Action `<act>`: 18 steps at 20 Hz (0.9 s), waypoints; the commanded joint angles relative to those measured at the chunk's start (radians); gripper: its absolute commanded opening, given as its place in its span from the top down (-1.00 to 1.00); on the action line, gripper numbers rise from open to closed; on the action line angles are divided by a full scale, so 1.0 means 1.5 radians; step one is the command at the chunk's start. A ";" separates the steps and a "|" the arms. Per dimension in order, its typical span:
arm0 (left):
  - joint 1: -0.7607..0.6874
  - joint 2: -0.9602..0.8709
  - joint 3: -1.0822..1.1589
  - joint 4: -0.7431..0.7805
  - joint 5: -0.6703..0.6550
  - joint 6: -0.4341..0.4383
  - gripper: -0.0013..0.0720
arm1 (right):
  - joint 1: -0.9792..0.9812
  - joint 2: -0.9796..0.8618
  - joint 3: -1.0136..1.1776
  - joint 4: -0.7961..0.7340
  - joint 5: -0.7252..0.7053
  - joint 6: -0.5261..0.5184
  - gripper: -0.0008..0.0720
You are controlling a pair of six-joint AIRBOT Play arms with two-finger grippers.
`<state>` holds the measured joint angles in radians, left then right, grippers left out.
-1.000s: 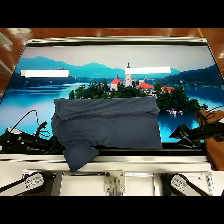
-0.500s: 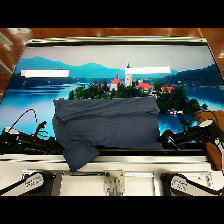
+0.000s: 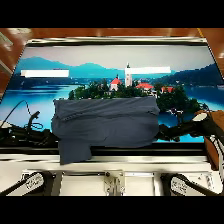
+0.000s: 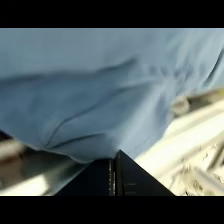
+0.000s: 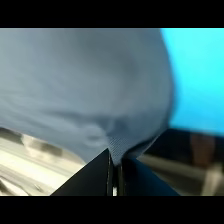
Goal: Fold the shirts.
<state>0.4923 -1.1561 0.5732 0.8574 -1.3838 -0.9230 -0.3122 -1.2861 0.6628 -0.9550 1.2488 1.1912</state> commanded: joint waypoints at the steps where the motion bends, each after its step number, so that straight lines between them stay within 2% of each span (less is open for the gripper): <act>1: -0.006 0.013 0.104 -0.050 0.006 0.017 0.87 | 0.026 0.041 0.073 0.025 -0.034 0.002 0.79; 4: -0.040 -0.019 0.199 -0.054 0.034 0.007 0.87 | 0.099 0.024 0.146 -0.051 -0.124 0.056 0.80; 7: -0.066 -0.093 0.298 -0.054 0.043 -0.026 0.87 | 0.132 -0.035 0.223 -0.074 -0.216 0.110 0.80; 13: -0.101 -0.301 0.479 -0.081 0.043 -0.102 0.87 | 0.144 -0.185 0.352 -0.069 -0.234 0.124 0.79; 18: -0.127 -0.424 0.562 -0.080 0.047 -0.149 0.87 | 0.153 -0.247 0.365 -0.067 -0.284 0.137 0.79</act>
<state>0.3191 -1.6932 1.3468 0.7395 -1.3167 -1.0920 -0.0910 -1.6016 1.1881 -1.0576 0.8707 1.3800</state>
